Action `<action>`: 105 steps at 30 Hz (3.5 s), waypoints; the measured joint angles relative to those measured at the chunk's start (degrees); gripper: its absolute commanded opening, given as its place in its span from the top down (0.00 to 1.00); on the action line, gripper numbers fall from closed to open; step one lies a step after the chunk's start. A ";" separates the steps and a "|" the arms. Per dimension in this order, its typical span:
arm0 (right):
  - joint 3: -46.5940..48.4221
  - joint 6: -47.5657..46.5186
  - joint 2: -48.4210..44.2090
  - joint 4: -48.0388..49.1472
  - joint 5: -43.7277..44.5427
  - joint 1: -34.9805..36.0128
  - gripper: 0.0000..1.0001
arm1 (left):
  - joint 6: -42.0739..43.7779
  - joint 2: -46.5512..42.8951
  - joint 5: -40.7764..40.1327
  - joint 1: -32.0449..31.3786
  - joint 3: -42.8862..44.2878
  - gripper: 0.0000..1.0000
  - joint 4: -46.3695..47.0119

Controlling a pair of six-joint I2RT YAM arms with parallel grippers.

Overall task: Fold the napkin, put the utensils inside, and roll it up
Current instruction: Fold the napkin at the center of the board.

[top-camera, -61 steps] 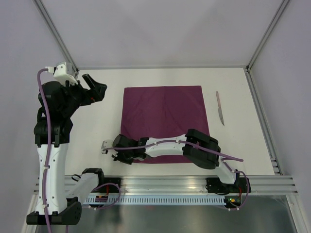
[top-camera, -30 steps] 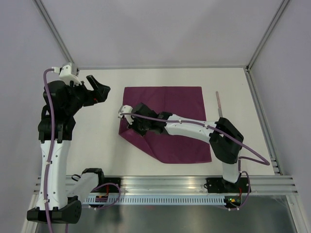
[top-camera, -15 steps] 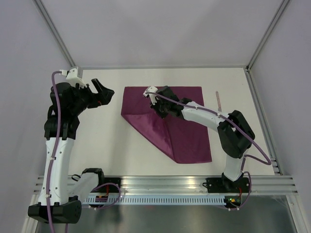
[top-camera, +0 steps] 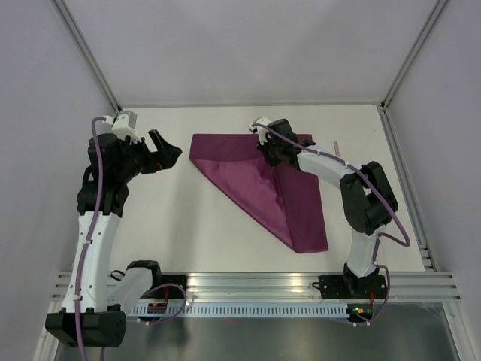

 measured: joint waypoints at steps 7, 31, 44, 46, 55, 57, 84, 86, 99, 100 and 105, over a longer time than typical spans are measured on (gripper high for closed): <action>1.90 -0.37 2.60 0.37 0.09 -3.96 1.00 | 0.00 0.00 0.68 0.00 -1.84 0.03 1.62; 5.64 -0.35 8.66 3.45 1.75 -12.31 1.00 | 0.00 0.00 2.64 0.00 -3.65 0.03 2.86; 7.87 0.59 9.66 4.42 1.95 -15.15 1.00 | 0.00 0.09 2.67 0.00 -3.67 0.03 2.84; 7.87 0.74 9.79 4.46 2.10 -15.50 1.00 | 0.00 0.22 2.69 0.00 -3.67 0.03 2.84; 9.40 1.22 10.54 4.94 2.27 -17.57 1.00 | 0.00 0.46 2.69 0.00 -3.67 0.03 2.86; 9.40 1.40 10.60 4.94 2.27 -17.99 0.99 | 0.00 0.57 2.69 0.00 -3.67 0.03 2.86; 11.21 1.97 13.16 5.60 2.27 -22.10 0.99 | 0.00 1.27 2.89 0.00 -3.67 0.03 2.86; 11.39 2.01 13.49 5.57 2.27 -22.21 1.00 | 0.00 1.27 2.89 0.00 -3.67 0.03 2.86; 11.93 2.01 14.25 5.60 2.29 -23.04 1.00 | 0.00 1.46 2.93 0.00 -3.67 0.03 2.86; 12.00 2.01 14.38 5.60 2.29 -23.12 0.99 | 0.00 1.53 2.93 0.00 -3.69 0.03 2.86; 12.04 2.01 14.64 5.62 2.32 -23.41 0.99 | 0.00 1.66 2.93 0.00 -3.74 0.03 2.86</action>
